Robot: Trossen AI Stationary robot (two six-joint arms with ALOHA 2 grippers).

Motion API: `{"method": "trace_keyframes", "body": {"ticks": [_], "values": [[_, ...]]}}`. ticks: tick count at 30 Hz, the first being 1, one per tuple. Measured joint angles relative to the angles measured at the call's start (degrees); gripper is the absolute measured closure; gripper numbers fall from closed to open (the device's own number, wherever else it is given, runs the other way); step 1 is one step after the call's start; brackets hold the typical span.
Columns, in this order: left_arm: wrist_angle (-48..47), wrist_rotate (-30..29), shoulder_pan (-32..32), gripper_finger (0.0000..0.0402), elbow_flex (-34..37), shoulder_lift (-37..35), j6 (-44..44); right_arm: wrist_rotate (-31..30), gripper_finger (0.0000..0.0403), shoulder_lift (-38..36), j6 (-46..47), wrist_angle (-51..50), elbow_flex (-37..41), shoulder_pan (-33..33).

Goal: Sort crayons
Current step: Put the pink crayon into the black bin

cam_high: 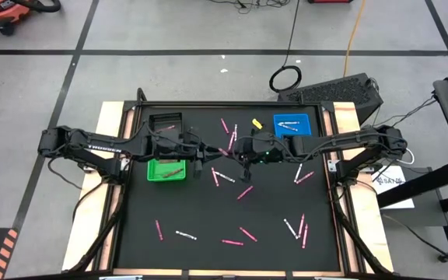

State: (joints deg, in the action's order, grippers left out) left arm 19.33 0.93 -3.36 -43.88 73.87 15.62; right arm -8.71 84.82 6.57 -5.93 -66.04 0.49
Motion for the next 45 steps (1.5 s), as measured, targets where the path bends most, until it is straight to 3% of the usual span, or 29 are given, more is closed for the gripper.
{"method": "trace_keyframes", "body": {"ticks": [8,23,34,41,45], "values": [[0.1,-0.6,0.0,0.0322,0.0,0.0,0.0,0.0,0.0399,0.0,-1.5,5.1,0.0,0.0],[3.9,-1.4,-0.1,0.0322,0.0,0.0,-3.6,0.0,0.0399,0.1,-1.5,5.8,0.0,0.0],[4.1,-1.4,-0.1,0.039,0.0,0.0,-5.4,0.0,0.0399,0.4,-1.7,6.2,0.0,0.0],[4.1,-1.4,-0.1,0.0384,0.0,0.0,-6.0,0.0,0.0398,0.4,-1.7,6.5,0.0,0.0],[3.7,-1.5,-0.1,0.0383,0.0,0.0,-7.7,-0.1,0.0377,0.4,-1.7,7.0,0.0,0.0]]}}
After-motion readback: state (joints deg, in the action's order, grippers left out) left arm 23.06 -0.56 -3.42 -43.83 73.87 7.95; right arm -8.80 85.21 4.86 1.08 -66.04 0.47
